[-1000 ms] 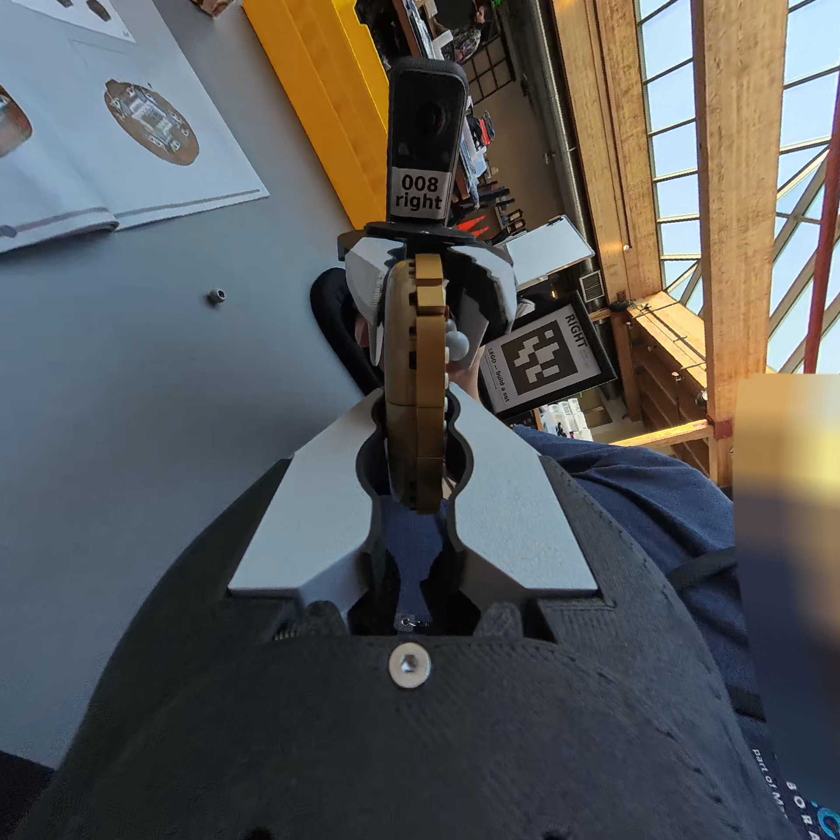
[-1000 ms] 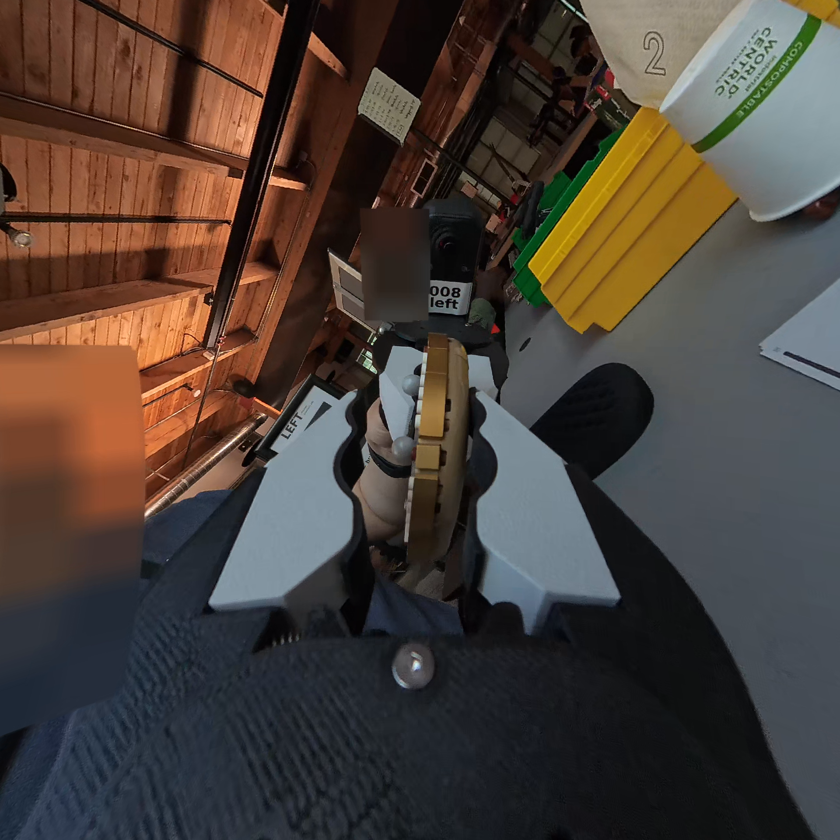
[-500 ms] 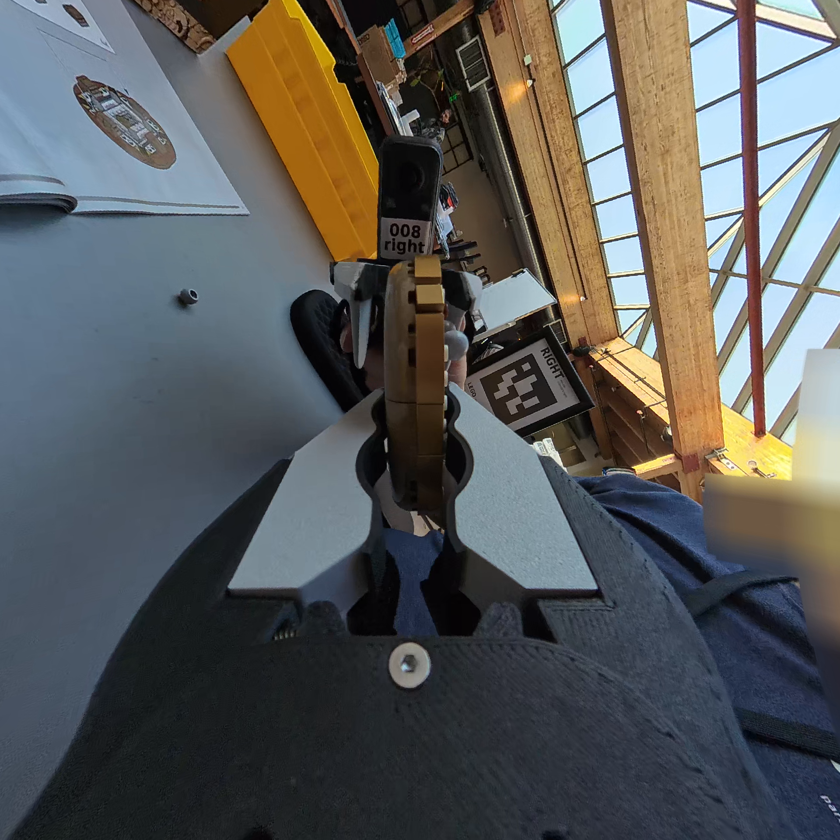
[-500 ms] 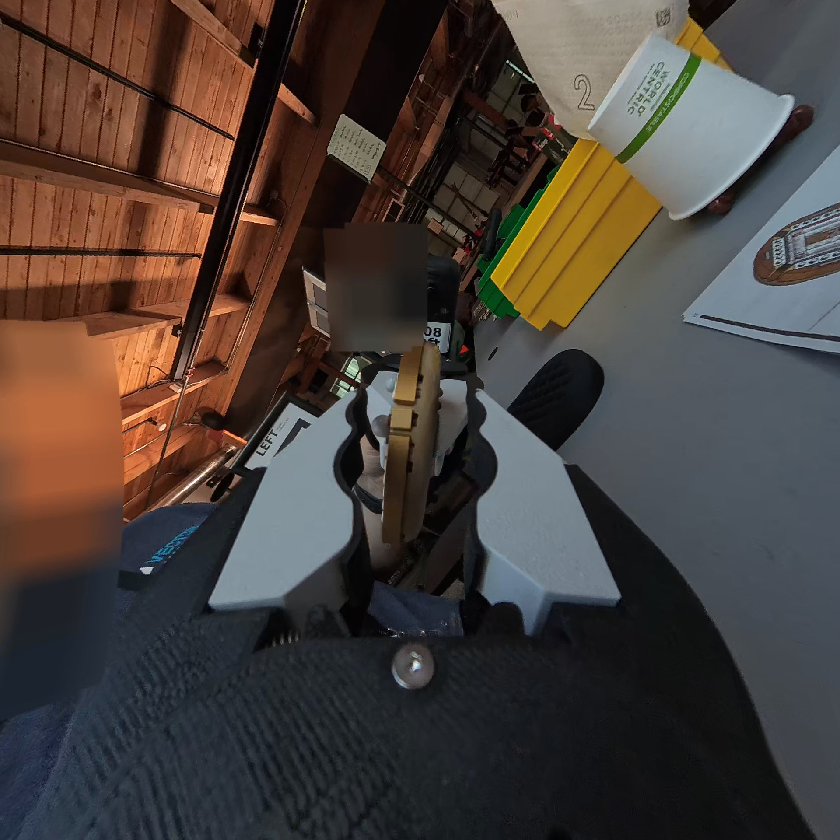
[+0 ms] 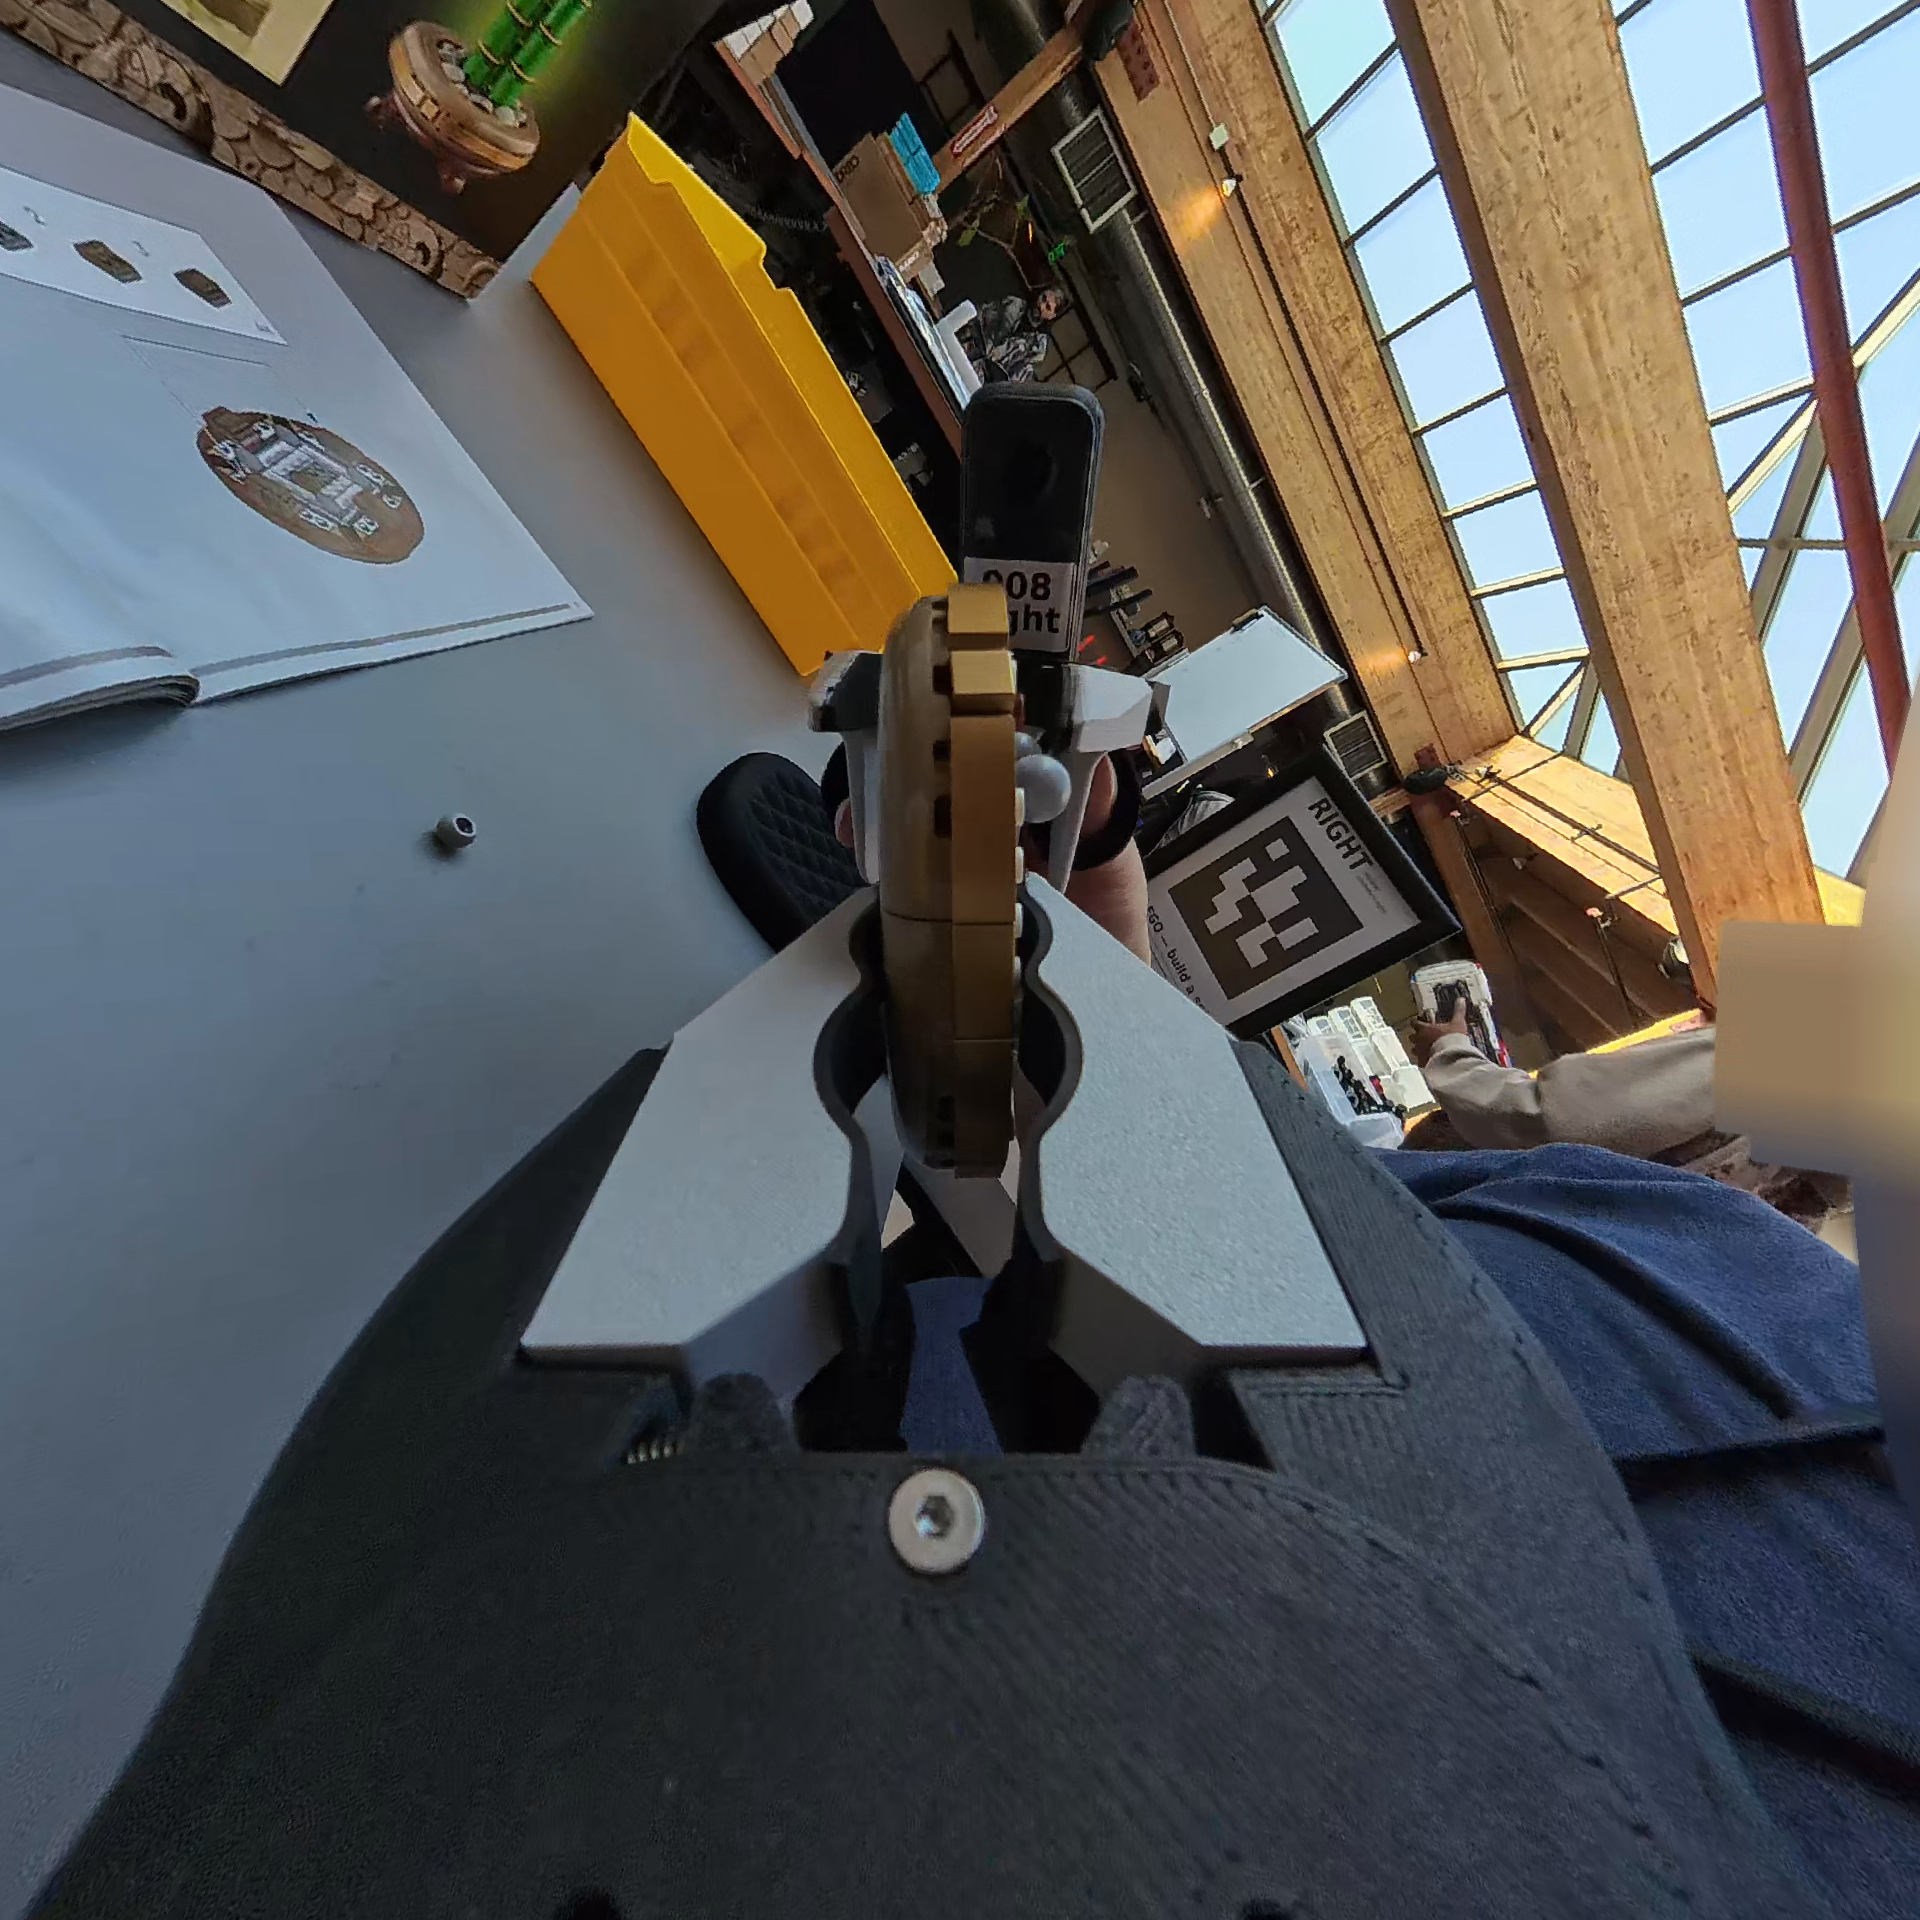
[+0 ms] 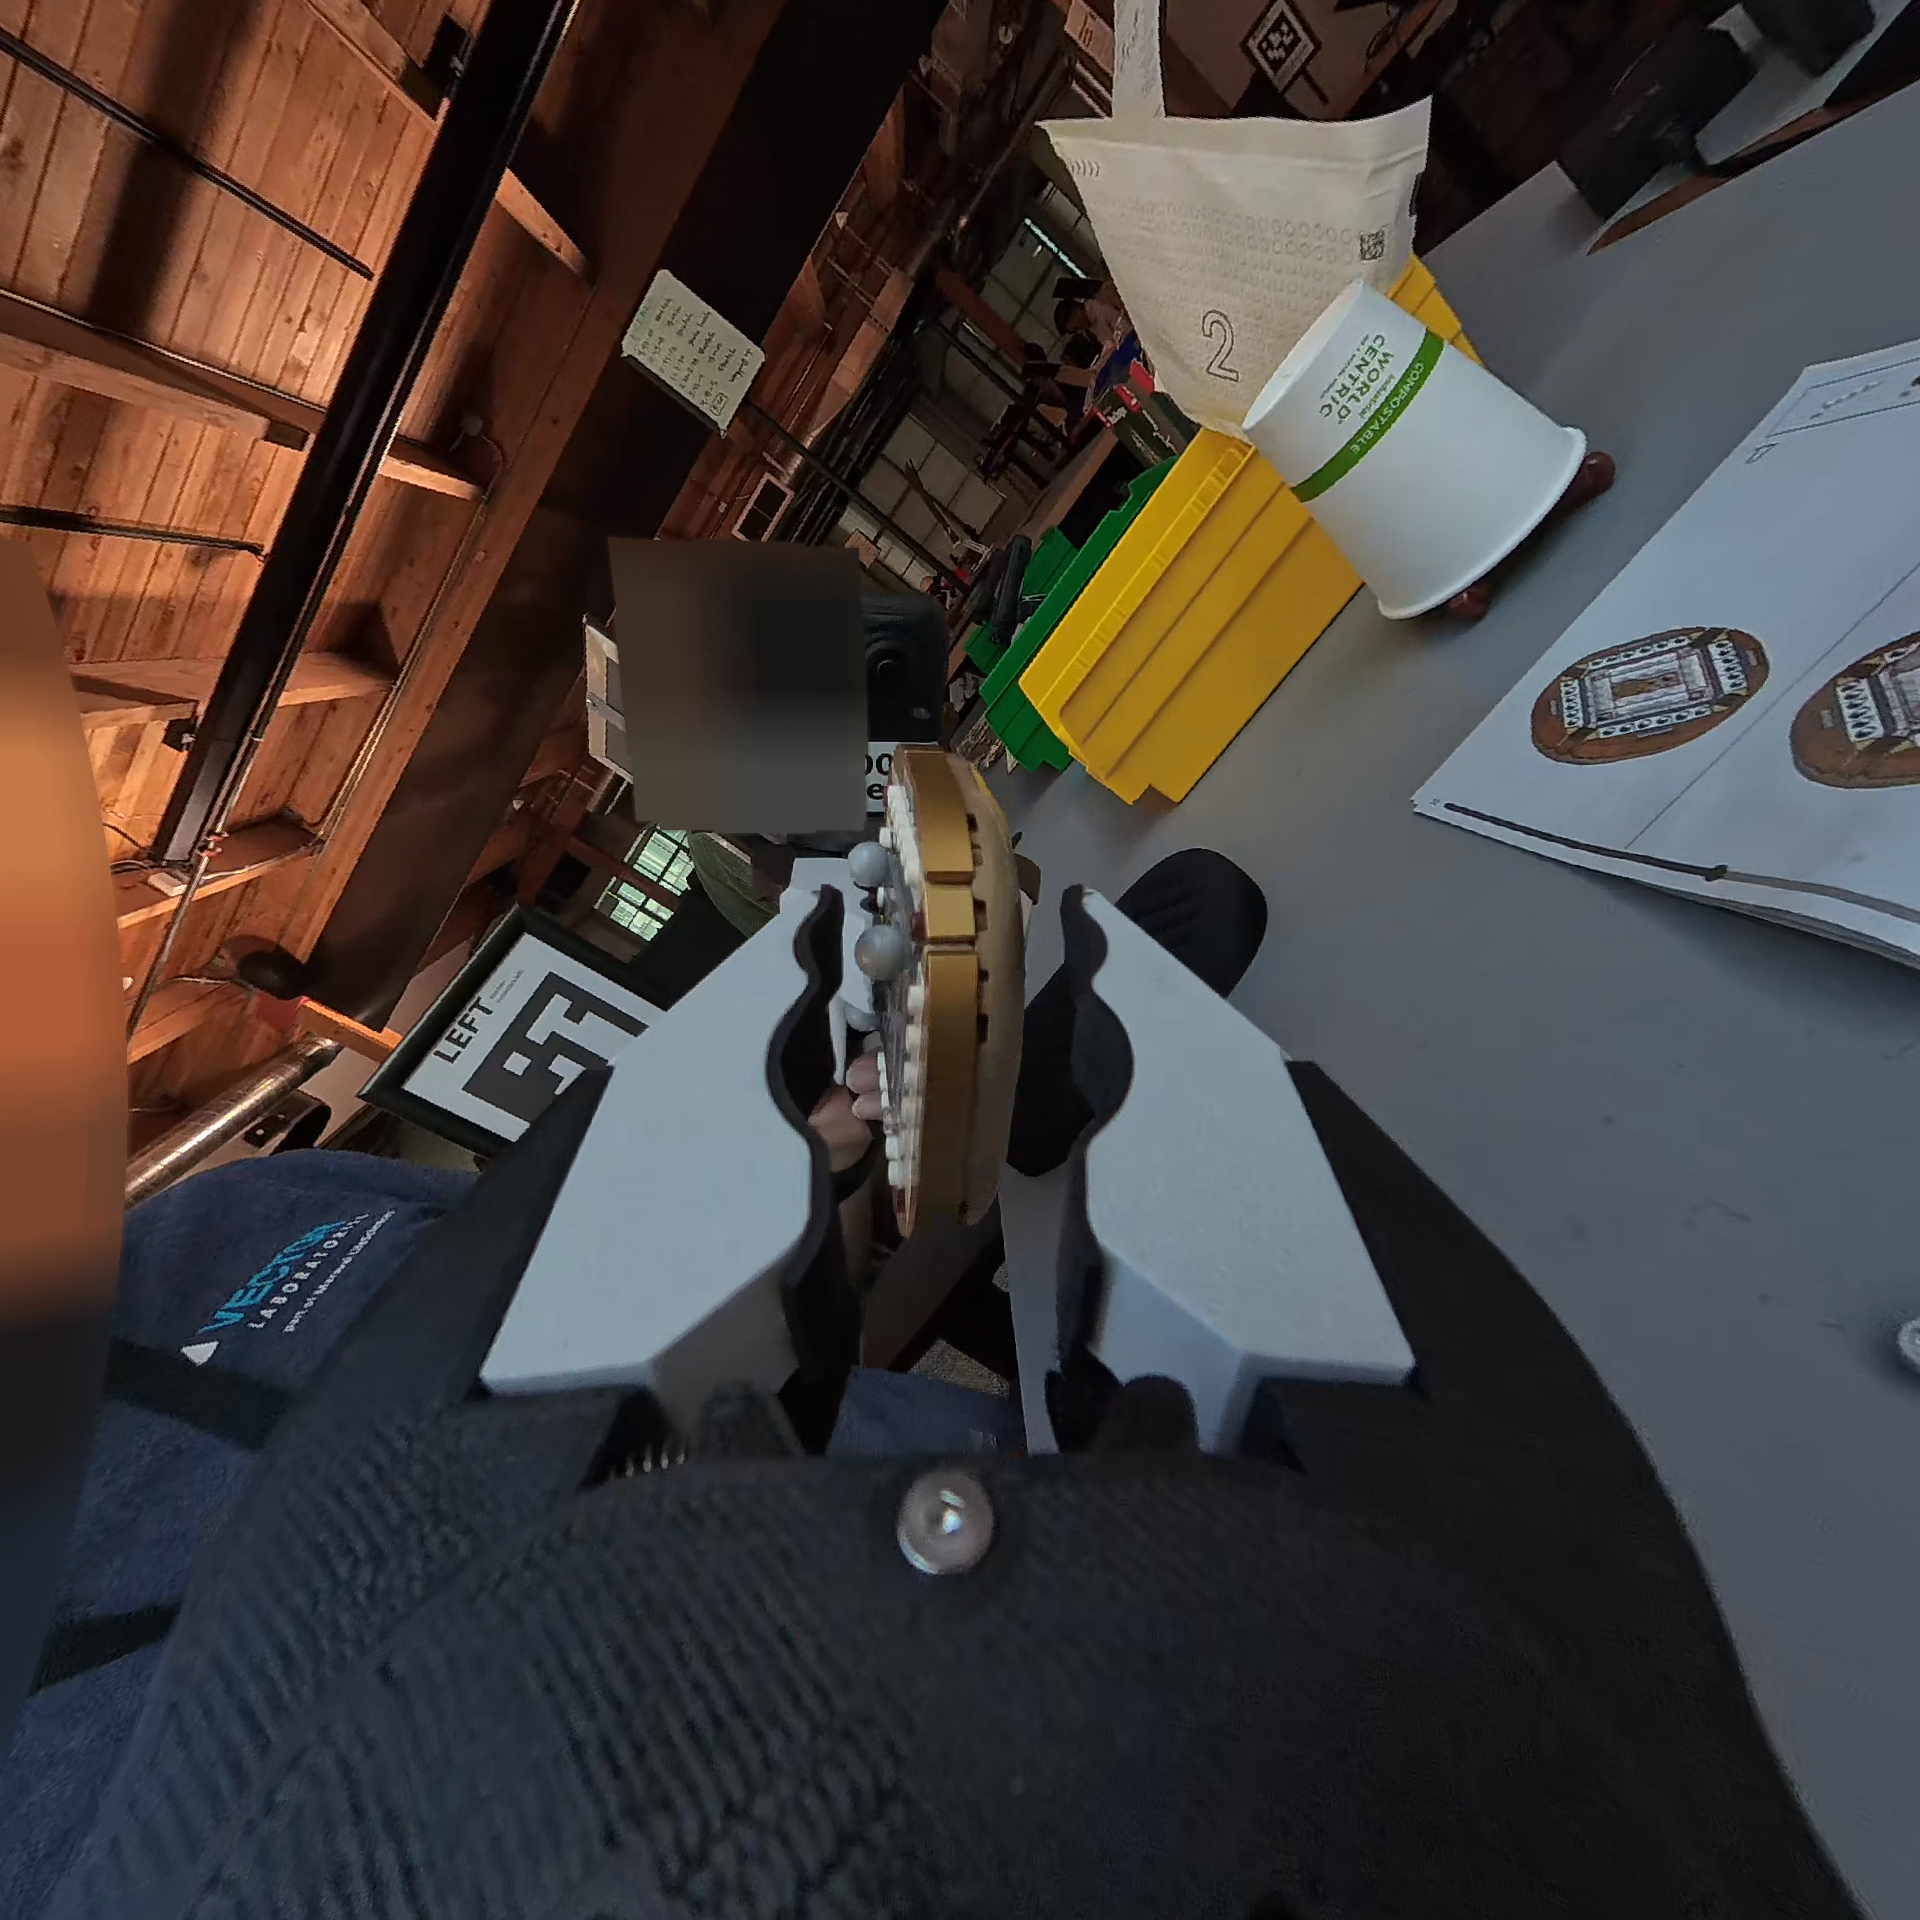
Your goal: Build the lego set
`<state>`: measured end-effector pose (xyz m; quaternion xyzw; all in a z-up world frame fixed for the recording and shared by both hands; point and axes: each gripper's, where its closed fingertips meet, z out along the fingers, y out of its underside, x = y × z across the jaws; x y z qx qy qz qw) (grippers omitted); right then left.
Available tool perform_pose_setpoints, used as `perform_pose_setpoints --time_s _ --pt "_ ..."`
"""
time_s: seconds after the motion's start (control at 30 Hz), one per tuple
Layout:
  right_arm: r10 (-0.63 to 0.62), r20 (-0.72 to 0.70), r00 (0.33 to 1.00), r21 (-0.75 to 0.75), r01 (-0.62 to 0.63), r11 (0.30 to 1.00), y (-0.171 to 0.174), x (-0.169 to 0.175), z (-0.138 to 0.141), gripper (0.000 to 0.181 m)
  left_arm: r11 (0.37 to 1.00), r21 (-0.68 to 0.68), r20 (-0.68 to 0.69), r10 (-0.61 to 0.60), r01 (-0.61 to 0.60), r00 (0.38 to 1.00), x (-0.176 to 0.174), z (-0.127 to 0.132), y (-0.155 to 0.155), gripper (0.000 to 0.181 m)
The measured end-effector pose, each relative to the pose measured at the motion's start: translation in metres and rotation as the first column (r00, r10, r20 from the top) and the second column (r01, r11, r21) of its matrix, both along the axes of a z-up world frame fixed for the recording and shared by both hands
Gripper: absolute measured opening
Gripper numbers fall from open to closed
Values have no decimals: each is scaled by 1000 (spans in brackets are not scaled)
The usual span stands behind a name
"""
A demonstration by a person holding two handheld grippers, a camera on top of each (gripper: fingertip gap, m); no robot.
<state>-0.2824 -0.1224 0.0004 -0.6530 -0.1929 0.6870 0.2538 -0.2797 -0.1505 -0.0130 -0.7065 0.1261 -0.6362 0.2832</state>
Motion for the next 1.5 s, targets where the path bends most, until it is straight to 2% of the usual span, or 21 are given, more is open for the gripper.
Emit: perform_pose_setpoints --time_s 0.03,0.13,0.27,0.33,0.53,1.33,1.5 --pt "13 0 1000 0 -13 1000 -1 -1 0 32 1000 -4 -2 -5 5 1000 2 -1 -1 20" --pt "47 -17 999 -16 -47 999 -4 -2 0 29 1000 -12 16 -9 9 1000 1 -2 -2 20" --pt "47 -79 996 -73 -53 996 -1 2 4 36 1000 -6 17 14 -14 1000 -6 -2 0 19" --pt "47 -64 997 -75 -52 996 -2 2 0 37 1000 -2 16 26 -26 1000 -9 -1 1 19" --pt "50 -35 998 -70 -53 996 -5 -1 -3 31 1000 -2 6 18 -18 1000 -6 -3 0 20" --pt "71 -60 996 -134 -79 988 -4 2 -9 29 1000 -8 3 20 -20 1000 -3 -6 2 19" --pt "61 -61 996 -90 -66 994 -4 5 -8 27 1000 -10 -1 7 -7 1000 3 -9 -3 19"
